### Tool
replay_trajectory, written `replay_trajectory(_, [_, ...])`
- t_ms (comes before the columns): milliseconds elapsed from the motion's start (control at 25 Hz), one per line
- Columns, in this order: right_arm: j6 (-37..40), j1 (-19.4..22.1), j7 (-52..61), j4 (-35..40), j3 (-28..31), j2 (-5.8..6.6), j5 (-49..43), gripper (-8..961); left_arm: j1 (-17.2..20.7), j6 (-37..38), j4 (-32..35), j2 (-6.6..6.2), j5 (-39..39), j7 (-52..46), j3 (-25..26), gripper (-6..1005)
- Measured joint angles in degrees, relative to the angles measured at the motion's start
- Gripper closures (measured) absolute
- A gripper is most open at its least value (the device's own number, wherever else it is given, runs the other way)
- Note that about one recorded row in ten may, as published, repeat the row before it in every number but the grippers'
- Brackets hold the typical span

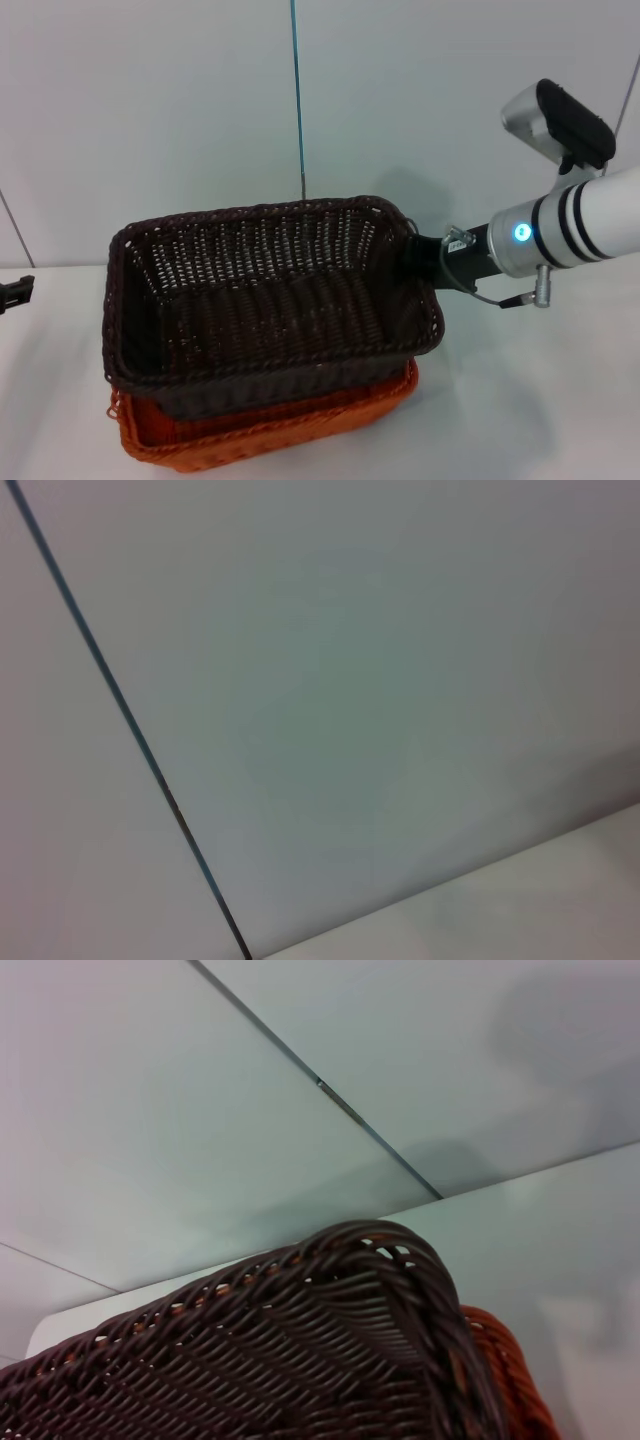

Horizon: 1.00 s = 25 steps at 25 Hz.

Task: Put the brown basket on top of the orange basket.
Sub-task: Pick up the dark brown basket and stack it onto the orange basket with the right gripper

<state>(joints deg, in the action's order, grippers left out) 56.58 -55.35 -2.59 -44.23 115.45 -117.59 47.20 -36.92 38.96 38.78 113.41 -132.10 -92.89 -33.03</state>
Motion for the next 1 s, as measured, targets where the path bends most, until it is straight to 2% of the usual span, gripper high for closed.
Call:
replay_trajectory(640, [-5.94,-2.03,-1.80,6.13,-1.66,-0.93,0.09,787,0.01,0.07,-0.39,0.38,0.00,0.51,-0.02,278])
replay_trajectory(1000, [-6.46,-2.31,-1.87,6.79,-1.98,-1.06,0.22,783,0.01,0.02,-0.50,0.33,0.00,0.72,-0.02,278])
